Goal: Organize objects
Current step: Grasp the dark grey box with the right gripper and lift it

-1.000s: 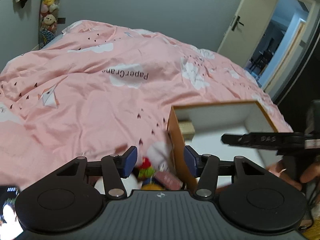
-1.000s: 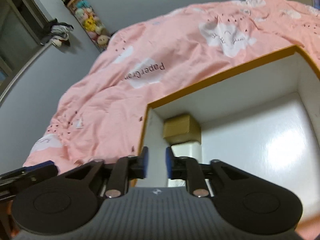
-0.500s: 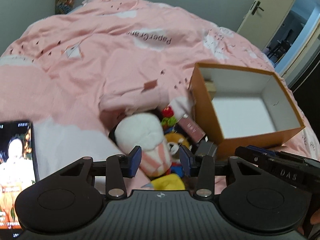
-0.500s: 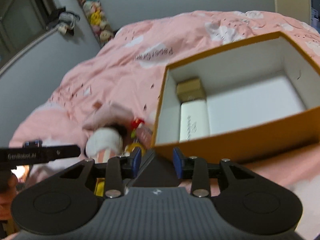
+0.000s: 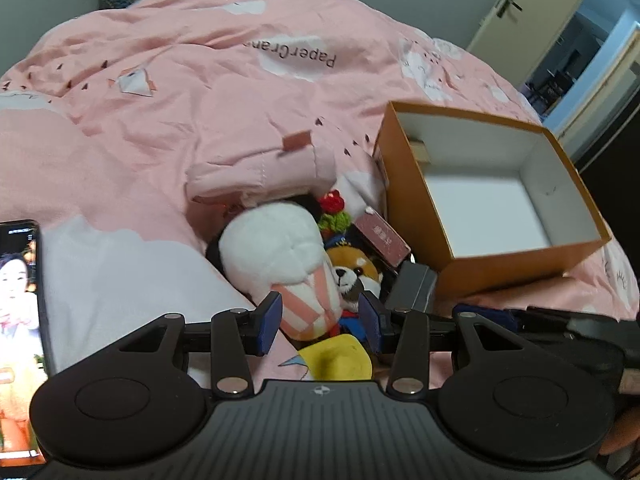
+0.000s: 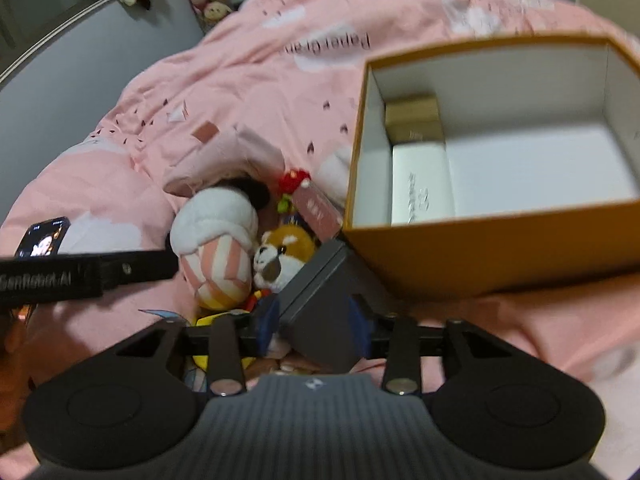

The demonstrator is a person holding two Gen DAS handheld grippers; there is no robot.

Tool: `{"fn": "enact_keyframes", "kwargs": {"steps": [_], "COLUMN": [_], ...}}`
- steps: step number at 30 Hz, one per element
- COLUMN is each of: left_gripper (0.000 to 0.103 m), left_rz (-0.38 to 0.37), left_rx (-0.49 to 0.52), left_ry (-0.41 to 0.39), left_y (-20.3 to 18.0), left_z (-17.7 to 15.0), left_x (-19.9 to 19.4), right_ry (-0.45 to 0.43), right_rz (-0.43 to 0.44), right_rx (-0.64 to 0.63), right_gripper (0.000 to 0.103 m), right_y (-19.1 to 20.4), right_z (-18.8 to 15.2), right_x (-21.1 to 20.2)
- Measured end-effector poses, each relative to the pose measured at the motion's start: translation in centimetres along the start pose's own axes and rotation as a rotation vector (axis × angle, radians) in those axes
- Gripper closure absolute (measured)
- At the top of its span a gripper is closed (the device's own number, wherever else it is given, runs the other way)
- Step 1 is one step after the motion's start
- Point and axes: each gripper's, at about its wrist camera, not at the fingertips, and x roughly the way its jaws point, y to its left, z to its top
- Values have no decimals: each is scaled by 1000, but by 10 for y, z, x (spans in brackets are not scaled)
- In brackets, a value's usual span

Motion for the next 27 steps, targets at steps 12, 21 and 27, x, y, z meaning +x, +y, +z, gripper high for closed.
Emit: {"fn": "enact_keyframes", "kwargs": {"steps": [12, 21, 27], "left_gripper": [52, 52, 52], "left_rz": [11, 5, -38], "left_rx": [-8, 16, 73], "left_ry": [-13, -10, -8], "left_y": [4, 0, -12], "left_z": [1, 0, -3], "left_x": [2, 0, -3], "right_ry": [82, 128, 108], "right_rz": [-95, -35, -16], "right_rx": [29, 156, 167], "right_gripper": [26, 39, 55], "right_y": [11, -12, -19], "right_z": [11, 5, -1], "right_x": [48, 41, 11]}}
